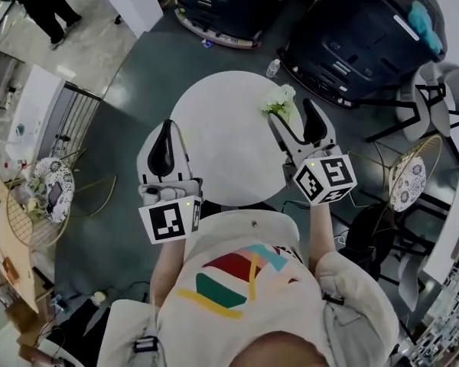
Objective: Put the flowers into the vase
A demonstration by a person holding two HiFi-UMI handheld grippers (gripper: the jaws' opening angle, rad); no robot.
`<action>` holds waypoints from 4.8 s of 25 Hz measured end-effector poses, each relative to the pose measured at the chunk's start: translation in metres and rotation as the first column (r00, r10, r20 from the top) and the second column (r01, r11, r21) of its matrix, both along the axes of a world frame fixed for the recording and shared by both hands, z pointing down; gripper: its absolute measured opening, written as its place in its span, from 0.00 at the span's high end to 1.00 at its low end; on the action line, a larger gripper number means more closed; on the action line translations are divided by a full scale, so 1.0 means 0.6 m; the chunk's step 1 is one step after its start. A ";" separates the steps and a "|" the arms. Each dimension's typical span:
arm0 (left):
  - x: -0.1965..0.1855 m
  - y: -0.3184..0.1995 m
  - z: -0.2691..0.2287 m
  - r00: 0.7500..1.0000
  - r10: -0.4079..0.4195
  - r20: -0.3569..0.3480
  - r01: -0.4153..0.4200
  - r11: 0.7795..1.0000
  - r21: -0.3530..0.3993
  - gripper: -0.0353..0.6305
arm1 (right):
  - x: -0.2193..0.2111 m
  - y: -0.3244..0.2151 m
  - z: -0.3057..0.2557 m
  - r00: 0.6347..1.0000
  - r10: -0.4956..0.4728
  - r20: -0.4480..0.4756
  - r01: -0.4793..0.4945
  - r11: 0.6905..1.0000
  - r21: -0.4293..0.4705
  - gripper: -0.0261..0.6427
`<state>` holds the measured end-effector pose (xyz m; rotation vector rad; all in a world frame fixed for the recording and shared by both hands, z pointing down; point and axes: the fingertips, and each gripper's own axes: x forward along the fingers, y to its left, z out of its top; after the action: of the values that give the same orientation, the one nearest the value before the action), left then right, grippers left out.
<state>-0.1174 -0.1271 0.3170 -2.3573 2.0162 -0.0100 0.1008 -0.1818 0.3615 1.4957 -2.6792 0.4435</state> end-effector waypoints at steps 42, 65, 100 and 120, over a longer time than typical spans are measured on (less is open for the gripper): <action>-0.050 -0.012 0.067 0.992 -0.104 0.071 0.113 0.984 -0.134 0.94 | 0.120 -0.101 0.552 0.892 -0.192 -0.409 -0.147 0.732 -0.665 0.41; -0.065 0.006 0.071 0.987 -0.141 0.072 0.150 0.979 -0.139 0.94 | 0.116 -0.137 0.490 0.953 -0.115 -0.281 -0.086 0.785 -0.614 0.68; -0.179 0.075 0.064 0.931 -0.365 0.031 0.366 0.926 -0.094 0.94 | -0.404 -0.005 -0.089 0.427 -0.760 0.489 0.738 0.606 0.298 0.68; -0.219 0.106 0.123 0.891 -0.449 0.067 0.453 0.878 -0.154 0.94 | -0.463 0.061 0.040 0.596 -0.782 0.180 0.691 0.615 0.380 0.67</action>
<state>-0.2489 -0.0635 0.3905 -1.8851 2.5902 -0.2338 -0.1771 -0.1449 0.3856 0.1527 -3.3917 0.2752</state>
